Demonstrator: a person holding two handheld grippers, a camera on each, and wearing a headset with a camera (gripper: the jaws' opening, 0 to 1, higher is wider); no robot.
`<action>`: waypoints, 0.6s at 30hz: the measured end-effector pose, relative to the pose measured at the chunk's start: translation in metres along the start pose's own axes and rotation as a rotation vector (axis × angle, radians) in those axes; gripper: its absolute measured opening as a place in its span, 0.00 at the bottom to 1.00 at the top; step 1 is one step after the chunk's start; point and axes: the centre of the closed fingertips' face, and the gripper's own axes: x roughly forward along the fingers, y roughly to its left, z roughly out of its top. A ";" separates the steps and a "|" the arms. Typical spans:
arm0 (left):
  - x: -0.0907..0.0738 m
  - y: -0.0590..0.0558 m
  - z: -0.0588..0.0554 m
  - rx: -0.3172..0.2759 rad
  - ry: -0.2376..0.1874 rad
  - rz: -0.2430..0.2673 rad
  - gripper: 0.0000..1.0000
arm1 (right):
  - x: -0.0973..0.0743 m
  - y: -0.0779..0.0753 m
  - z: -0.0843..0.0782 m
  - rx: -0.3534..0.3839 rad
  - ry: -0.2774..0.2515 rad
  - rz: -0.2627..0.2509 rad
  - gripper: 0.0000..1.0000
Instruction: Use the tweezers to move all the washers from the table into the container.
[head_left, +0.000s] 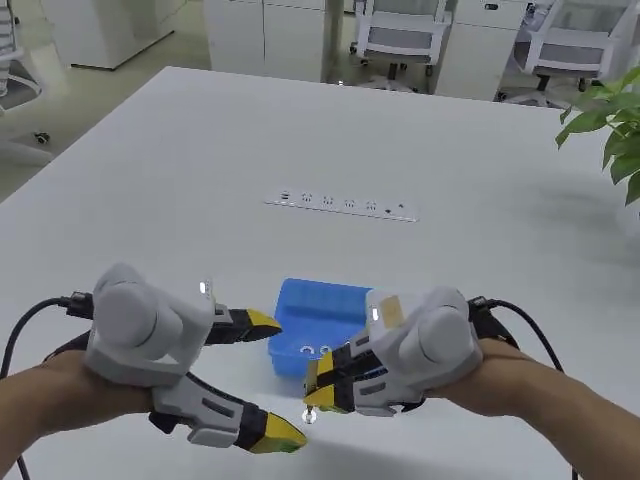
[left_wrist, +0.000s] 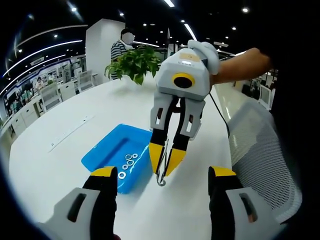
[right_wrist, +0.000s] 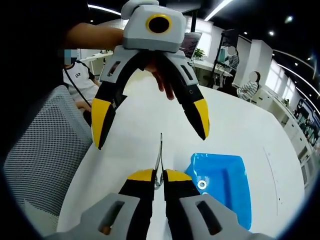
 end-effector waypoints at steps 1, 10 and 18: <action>-0.001 0.000 0.001 -0.004 -0.006 0.003 0.83 | -0.002 -0.001 0.001 0.002 -0.002 -0.001 0.08; -0.003 0.009 0.001 -0.035 -0.039 0.047 0.96 | -0.018 -0.011 0.009 0.009 -0.004 -0.004 0.08; -0.002 0.010 0.006 -0.060 -0.059 0.062 0.99 | -0.032 -0.023 0.018 0.018 -0.021 -0.007 0.08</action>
